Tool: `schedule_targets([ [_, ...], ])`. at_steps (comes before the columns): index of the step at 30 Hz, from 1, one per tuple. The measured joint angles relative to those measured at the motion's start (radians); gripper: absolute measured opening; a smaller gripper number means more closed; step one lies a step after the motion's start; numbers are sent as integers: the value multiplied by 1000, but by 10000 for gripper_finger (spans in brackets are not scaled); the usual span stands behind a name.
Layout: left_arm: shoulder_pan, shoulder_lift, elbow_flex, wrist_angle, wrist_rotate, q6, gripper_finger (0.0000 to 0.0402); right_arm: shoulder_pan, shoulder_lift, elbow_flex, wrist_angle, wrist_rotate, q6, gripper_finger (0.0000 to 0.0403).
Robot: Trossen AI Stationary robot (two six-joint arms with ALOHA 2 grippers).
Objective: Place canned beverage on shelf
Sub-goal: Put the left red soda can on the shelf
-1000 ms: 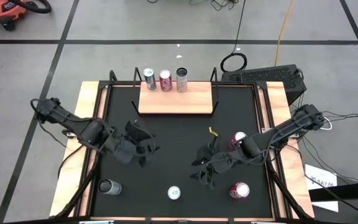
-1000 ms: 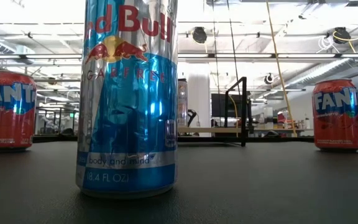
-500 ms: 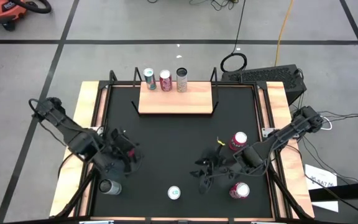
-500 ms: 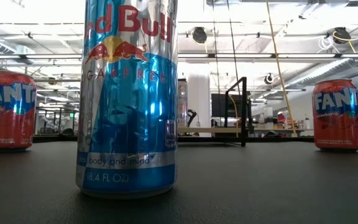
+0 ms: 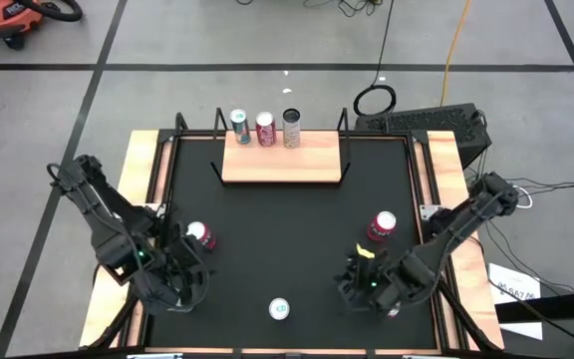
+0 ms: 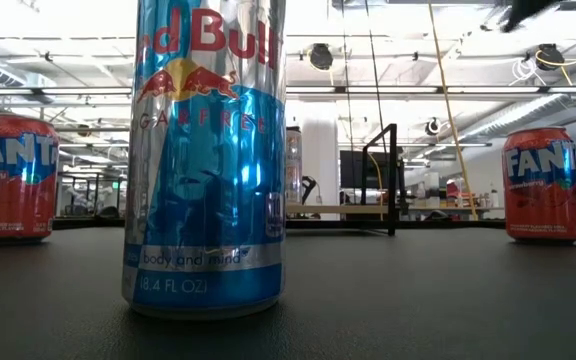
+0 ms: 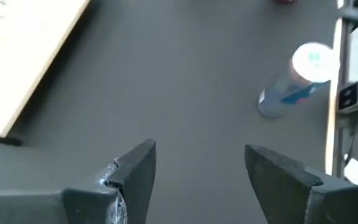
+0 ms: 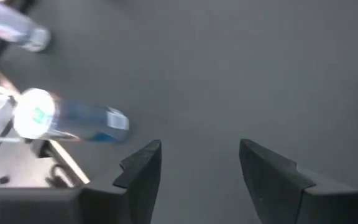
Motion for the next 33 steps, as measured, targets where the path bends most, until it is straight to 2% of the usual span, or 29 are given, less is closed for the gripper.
schedule_targets([
  [3, 0, 0, -39, 35, 58, -4, 241, 42, 0, 0, -86, -2, 132, 203],
  [7, -31, 0, -88, 68, 88, -43, 241, 69, 0, 0, -174, 0, 169, 203],
  [9, -44, 0, -110, 93, 72, -80, 241, 70, 0, 0, -209, 2, 138, 203],
  [14, -45, 1, -135, 140, -47, -181, 241, 40, 0, -1, -231, 9, 13, 203],
  [19, -28, 1, -135, 180, -70, -103, 241, -10, 0, -1, -217, 4, -28, 203],
  [25, -3, 1, -135, 197, -71, 0, 241, -56, 0, -1, -133, -107, -22, 203],
  [28, 7, 1, -135, 200, -70, -3, 241, -56, 0, 2, -82, -132, -30, 203],
  [33, 29, 1, -135, 214, -50, -2, 241, -48, 0, 78, -197, -167, -24, 203],
])
